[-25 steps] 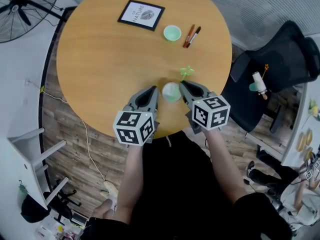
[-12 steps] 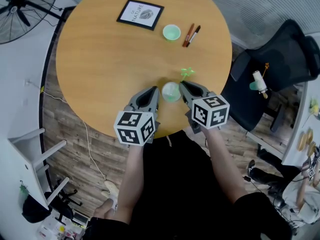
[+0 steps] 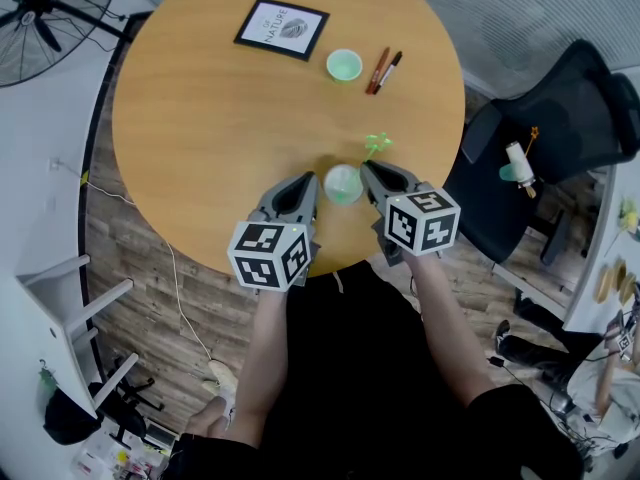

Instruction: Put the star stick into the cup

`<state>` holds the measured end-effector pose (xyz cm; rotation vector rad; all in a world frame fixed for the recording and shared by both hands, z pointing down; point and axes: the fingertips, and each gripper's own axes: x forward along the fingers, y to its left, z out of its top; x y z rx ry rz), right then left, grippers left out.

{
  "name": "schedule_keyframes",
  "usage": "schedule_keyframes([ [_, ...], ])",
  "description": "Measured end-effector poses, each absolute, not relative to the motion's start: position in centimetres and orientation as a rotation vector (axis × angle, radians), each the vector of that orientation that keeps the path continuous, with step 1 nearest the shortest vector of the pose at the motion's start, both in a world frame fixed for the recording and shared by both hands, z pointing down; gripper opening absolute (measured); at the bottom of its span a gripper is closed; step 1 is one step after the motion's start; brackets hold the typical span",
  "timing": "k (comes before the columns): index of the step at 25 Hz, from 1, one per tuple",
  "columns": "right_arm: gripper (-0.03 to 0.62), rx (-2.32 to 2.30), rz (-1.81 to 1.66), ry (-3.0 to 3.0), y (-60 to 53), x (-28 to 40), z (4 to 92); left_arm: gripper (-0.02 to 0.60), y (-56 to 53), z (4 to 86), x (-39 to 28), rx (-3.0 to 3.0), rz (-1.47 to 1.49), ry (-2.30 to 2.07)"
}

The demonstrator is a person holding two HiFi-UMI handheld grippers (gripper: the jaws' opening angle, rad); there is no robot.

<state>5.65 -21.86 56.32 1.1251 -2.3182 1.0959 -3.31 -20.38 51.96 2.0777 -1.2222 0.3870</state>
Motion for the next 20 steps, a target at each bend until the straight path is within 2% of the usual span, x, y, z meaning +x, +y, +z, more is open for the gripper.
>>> schedule_keyframes([
  [20,0.037,1.179,1.113,-2.264,-21.9,7.3,56.9,-0.002,-20.2,51.7,-2.9,2.083,0.392,-1.223],
])
